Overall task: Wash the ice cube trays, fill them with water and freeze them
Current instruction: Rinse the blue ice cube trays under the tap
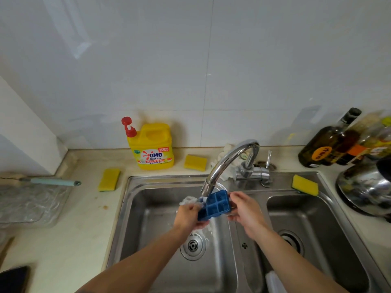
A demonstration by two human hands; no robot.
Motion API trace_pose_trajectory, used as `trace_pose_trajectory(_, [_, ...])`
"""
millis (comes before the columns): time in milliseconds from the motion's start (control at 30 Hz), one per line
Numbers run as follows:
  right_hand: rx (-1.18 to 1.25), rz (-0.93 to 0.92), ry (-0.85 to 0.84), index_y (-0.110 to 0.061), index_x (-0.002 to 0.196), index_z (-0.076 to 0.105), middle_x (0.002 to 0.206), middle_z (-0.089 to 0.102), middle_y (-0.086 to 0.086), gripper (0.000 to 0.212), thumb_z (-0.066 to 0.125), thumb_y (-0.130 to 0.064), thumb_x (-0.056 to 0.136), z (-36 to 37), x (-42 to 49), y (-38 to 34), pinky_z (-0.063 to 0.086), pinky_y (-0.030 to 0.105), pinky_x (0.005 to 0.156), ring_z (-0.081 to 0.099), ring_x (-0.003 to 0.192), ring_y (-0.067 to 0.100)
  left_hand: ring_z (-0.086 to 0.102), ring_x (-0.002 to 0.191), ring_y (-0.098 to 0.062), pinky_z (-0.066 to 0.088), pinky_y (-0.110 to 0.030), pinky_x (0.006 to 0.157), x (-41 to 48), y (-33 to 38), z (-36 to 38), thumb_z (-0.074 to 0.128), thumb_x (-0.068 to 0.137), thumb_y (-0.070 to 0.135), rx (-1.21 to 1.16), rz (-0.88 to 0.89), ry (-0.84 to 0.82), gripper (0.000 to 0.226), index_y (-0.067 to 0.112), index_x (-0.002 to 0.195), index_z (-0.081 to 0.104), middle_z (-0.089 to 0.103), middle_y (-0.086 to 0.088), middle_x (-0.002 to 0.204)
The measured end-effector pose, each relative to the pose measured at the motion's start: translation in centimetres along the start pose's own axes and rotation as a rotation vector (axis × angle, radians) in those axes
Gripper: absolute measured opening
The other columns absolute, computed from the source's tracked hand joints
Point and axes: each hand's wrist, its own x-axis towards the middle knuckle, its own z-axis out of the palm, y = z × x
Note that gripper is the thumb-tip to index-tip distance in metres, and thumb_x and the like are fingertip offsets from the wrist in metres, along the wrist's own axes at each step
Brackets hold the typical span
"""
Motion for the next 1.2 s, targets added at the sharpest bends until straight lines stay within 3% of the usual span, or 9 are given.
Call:
trace_pose_trajectory(200, [0.015, 0.08, -0.146, -0.01, 0.115, 0.066, 0.098, 0.077, 0.017, 0.022, 0.049, -0.021, 0.108, 2.2, 0.0, 0.5, 0.062, 0.036, 0.071, 0.074, 0.085, 0.031, 0.07, 0.063, -0.015, 0.055, -0.022, 0.055, -0.4, 0.9, -3.0, 0.054, 0.103, 0.038, 0.086, 0.097, 0.227, 0.032, 0.01, 0.099, 0.069, 0.074, -0.013, 0.088])
trace_pose_trajectory(300, [0.033, 0.107, -0.219, -0.005, 0.116, 0.065, 0.096, 0.076, 0.021, 0.024, 0.049, -0.021, 0.108, 3.5, 0.0, 1.0, 0.061, 0.038, 0.07, 0.071, 0.08, 0.031, 0.064, 0.055, -0.01, 0.053, -0.024, 0.053, -0.7, 1.0, -4.5, 0.057, 0.099, 0.046, 0.131, 0.149, 0.318, 0.041, 0.007, 0.091, 0.068, 0.073, -0.01, 0.079])
trace_pose_trajectory(467, [0.039, 0.143, -0.251, -0.005, 0.115, 0.063, 0.1, 0.074, 0.024, 0.025, 0.046, -0.022, 0.109, 4.8, -0.1, 1.5, 0.061, 0.039, 0.071, 0.071, 0.081, 0.033, 0.065, 0.056, -0.008, 0.051, -0.022, 0.052, -0.8, 1.0, -5.5, 0.06, 0.098, 0.041, 0.168, 0.203, 0.385, 0.032, 0.012, 0.087, 0.067, 0.072, -0.006, 0.075])
trace_pose_trajectory(600, [0.012, 0.092, -0.192, -0.008, 0.112, 0.066, 0.102, 0.074, 0.02, 0.023, 0.047, -0.021, 0.108, 3.9, -0.1, 1.1, 0.061, 0.041, 0.078, 0.072, 0.092, 0.036, 0.072, 0.064, -0.012, 0.056, -0.021, 0.056, -0.4, 0.8, -4.8, 0.056, 0.101, 0.038, 0.193, 0.225, 0.303, 0.027, 0.015, 0.094, 0.067, 0.073, -0.005, 0.085])
trace_pose_trajectory(733, [-0.003, 0.022, -0.092, -0.013, 0.107, 0.071, 0.101, 0.075, 0.015, 0.022, 0.051, -0.022, 0.106, 1.4, -0.1, 0.2, 0.06, 0.035, 0.075, 0.07, 0.087, 0.029, 0.076, 0.071, -0.019, 0.059, -0.027, 0.06, 0.6, 0.5, -2.9, 0.051, 0.105, 0.026, 0.14, 0.175, 0.157, 0.023, 0.011, 0.105, 0.069, 0.074, -0.009, 0.093])
trace_pose_trajectory(900, [-0.029, -0.066, 0.031, -0.021, 0.103, 0.072, 0.093, 0.077, 0.005, 0.019, 0.054, -0.024, 0.105, -1.1, -0.1, -0.4, 0.062, 0.035, 0.073, 0.074, 0.082, 0.023, 0.076, 0.086, -0.027, 0.062, -0.033, 0.067, 1.6, 0.4, 0.4, 0.055, 0.103, 0.018, -0.016, 0.086, 0.017, 0.017, 0.013, 0.102, 0.07, 0.073, -0.015, 0.103])
trace_pose_trajectory(1000, [-0.052, -0.113, 0.053, -0.026, 0.103, 0.072, 0.093, 0.077, 0.0, 0.016, 0.056, -0.027, 0.104, -2.0, 0.0, -0.4, 0.063, 0.044, 0.082, 0.075, 0.088, 0.024, 0.071, 0.081, -0.03, 0.059, -0.04, 0.072, 2.1, 0.6, 1.7, 0.054, 0.102, 0.012, -0.091, 0.058, 0.0, 0.016, 0.008, 0.101, 0.069, 0.072, -0.024, 0.1])
trace_pose_trajectory(1100, [-0.043, -0.125, 0.039, -0.027, 0.105, 0.071, 0.096, 0.077, -0.003, 0.015, 0.056, -0.025, 0.103, -2.1, 0.1, -0.3, 0.064, 0.04, 0.079, 0.076, 0.085, 0.015, 0.07, 0.085, -0.032, 0.058, -0.049, 0.087, 2.3, 1.2, 1.9, 0.056, 0.1, 0.007, -0.163, 0.054, 0.011, 0.015, 0.004, 0.098, 0.07, 0.073, -0.023, 0.096])
trace_pose_trajectory(1200, [0.0, -0.087, 0.008, -0.021, 0.11, 0.068, 0.099, 0.077, 0.001, 0.014, 0.056, -0.021, 0.103, -1.4, 0.4, -0.1, 0.063, 0.034, 0.071, 0.077, 0.081, 0.016, 0.074, 0.081, -0.025, 0.062, -0.038, 0.076, 1.8, 2.1, 1.0, 0.065, 0.097, 0.02, -0.174, 0.129, 0.02, 0.015, 0.011, 0.099, 0.077, 0.077, -0.014, 0.091])
